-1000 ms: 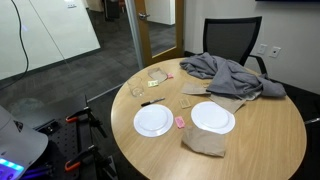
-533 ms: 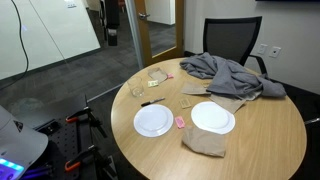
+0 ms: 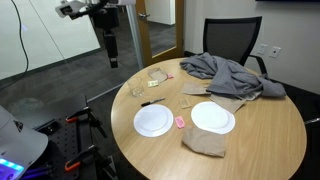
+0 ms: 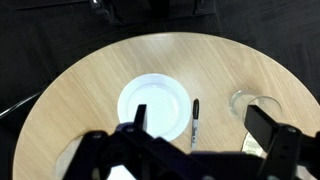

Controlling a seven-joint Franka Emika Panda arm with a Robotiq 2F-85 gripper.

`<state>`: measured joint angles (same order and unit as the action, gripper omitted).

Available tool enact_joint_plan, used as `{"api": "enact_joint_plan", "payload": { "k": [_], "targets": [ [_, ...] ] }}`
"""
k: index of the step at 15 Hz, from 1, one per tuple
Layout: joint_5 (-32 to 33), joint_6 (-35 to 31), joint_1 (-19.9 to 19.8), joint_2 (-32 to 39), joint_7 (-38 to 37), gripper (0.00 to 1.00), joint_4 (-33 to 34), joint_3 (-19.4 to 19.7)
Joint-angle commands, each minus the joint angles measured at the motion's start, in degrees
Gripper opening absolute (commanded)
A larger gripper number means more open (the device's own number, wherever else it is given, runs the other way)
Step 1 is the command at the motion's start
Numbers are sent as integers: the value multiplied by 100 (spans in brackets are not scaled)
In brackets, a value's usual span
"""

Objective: Put the marker inside the cup

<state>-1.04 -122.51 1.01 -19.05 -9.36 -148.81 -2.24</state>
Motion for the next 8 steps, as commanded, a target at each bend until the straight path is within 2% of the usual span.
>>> {"api": "enact_joint_plan", "payload": {
  "k": [1,5,8],
  "targets": [
    [-311,-1235,134,-85,-323,100,-704,-181],
    [-405,-2630,228,424,-654,100,-1034,-414],
    [-231,-3419,206,1030,-935,100,-973,-592]
  ]
}}
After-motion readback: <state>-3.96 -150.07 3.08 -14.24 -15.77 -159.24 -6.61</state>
